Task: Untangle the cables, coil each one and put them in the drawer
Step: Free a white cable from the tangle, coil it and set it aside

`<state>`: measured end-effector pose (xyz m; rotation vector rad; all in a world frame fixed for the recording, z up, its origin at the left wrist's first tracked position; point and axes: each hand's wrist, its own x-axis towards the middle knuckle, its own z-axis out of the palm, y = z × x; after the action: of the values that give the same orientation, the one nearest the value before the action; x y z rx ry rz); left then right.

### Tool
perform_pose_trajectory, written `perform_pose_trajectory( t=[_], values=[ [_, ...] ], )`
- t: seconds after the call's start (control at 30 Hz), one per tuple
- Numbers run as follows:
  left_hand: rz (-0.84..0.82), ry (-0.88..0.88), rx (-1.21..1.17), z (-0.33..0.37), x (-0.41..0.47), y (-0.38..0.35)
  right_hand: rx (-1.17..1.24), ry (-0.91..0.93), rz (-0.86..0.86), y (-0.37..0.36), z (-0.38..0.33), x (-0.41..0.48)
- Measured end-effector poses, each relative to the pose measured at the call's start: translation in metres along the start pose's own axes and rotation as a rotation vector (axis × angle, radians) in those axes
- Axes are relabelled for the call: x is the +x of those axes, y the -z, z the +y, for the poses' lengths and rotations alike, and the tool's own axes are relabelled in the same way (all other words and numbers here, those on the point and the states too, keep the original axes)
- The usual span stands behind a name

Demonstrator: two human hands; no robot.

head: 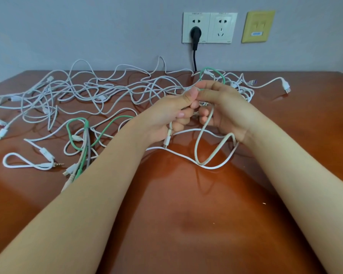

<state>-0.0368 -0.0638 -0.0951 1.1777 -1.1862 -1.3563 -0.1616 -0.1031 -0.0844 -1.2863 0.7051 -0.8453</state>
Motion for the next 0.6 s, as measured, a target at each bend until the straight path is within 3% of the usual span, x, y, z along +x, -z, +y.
perform_pose_trajectory(
  t=[0.27, 0.43, 0.6],
  values=[
    [0.124, 0.082, -0.302, 0.003, 0.004, 0.015, -0.059, -0.016, -0.026, -0.001, 0.003, -0.002],
    [0.313, -0.015, -0.095, -0.001, 0.009, 0.006, -0.009, 0.080, 0.110, -0.011, 0.005, -0.006],
    [0.370, -0.098, 0.111, -0.002, 0.004, -0.008, -0.080, 0.228, 0.196, -0.015, 0.009, -0.007]
  ],
)
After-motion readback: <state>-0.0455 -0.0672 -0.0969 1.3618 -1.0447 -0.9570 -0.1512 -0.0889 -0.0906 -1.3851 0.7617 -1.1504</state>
